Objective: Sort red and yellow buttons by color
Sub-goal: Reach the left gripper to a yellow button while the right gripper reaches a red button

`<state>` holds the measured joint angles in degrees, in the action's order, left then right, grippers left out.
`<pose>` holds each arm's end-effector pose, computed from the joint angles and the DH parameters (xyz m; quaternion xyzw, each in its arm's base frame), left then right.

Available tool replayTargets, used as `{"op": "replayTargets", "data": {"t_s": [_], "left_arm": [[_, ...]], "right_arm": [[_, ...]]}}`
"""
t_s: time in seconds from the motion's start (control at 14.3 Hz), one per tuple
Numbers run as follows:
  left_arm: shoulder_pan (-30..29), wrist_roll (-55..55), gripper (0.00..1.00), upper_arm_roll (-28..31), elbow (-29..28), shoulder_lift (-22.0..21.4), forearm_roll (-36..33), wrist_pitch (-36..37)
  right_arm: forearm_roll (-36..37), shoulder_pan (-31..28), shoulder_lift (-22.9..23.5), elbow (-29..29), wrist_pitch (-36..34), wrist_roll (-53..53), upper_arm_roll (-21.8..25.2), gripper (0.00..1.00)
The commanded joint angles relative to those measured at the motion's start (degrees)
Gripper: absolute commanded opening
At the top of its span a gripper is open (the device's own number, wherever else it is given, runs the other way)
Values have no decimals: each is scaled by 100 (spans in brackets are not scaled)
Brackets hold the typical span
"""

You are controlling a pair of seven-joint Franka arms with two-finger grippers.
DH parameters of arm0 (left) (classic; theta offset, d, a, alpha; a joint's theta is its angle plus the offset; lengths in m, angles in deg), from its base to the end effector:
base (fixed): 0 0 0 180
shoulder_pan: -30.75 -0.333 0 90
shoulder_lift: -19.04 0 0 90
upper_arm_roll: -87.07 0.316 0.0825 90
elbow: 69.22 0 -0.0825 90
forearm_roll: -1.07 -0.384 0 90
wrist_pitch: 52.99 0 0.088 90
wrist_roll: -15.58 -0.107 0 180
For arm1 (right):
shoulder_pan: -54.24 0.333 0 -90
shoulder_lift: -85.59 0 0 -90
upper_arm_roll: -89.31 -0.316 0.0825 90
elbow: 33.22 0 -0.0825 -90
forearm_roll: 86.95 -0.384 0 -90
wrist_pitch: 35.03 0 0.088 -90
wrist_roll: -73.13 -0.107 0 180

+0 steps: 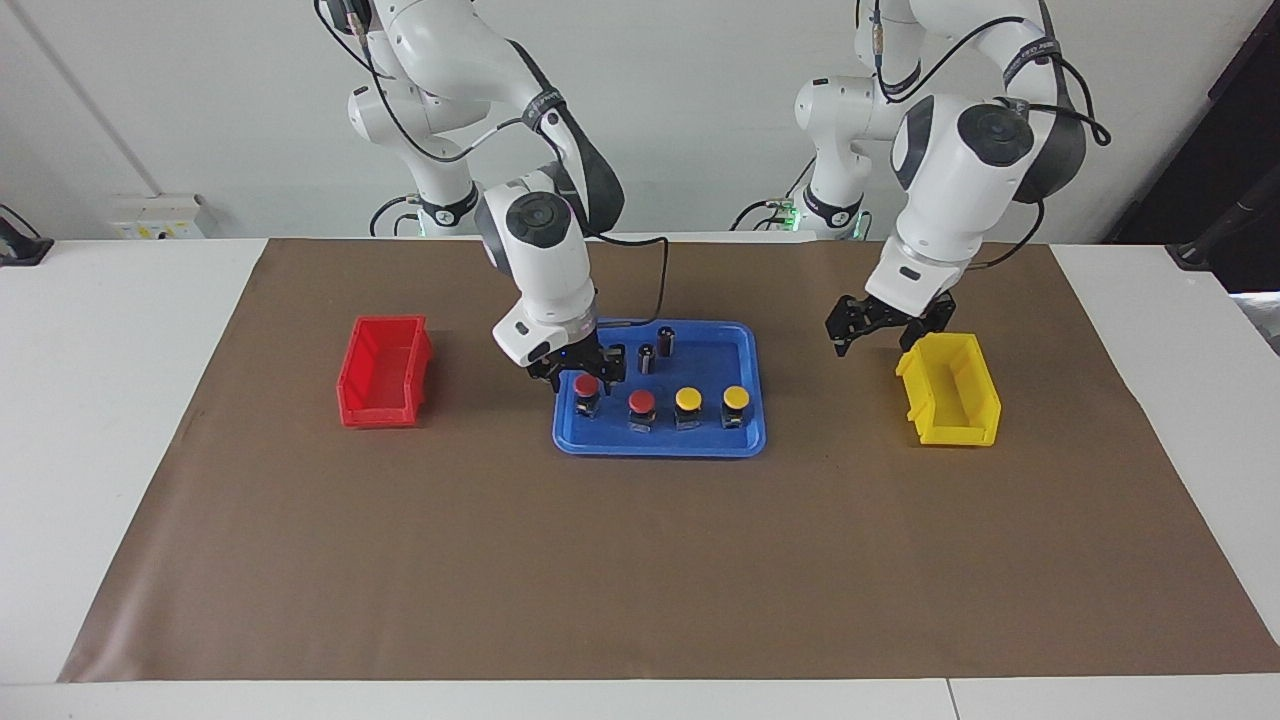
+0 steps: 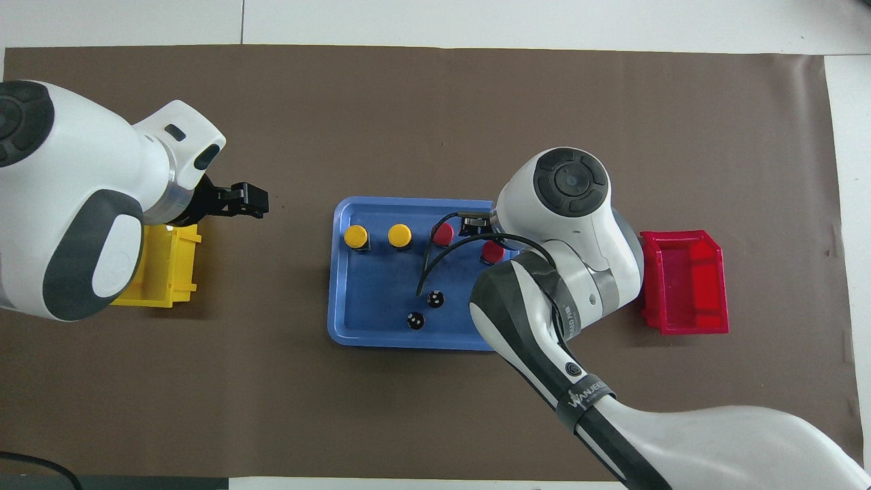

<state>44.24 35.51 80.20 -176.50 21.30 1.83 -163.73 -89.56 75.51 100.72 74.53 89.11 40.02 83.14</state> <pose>0.5386 -0.2000 0.4899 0.9999 -0.0014 0.0070 0.0117 0.5507 0.2841 0.3733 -0.9973 0.0640 0.0066 0.0343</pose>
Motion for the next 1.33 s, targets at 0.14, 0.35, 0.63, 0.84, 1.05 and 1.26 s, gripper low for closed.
{"op": "replayTargets", "data": {"t_s": [0.14,0.35,0.63,0.84,1.05,1.26], "left_arm": [[435,318,100,63,-153,204,73,-229],[707,625,100,63,-468,213,73,-649],[944,986,100,63,-478,441,73,-1123],[1076,1109,100,63,-469,696,73,-1370],[1182,1356,100,72,-487,820,73,-1608],[1209,1356,100,72,-496,916,73,-1626]], "right_arm": [[6,36,42,193,303,-65,11,72],[6,36,86,229,330,-56,11,68],[6,211,78,246,321,-56,11,67],[6,229,69,281,304,-12,19,65],[6,229,60,299,304,14,11,63],[6,203,51,334,295,84,19,47]]}}
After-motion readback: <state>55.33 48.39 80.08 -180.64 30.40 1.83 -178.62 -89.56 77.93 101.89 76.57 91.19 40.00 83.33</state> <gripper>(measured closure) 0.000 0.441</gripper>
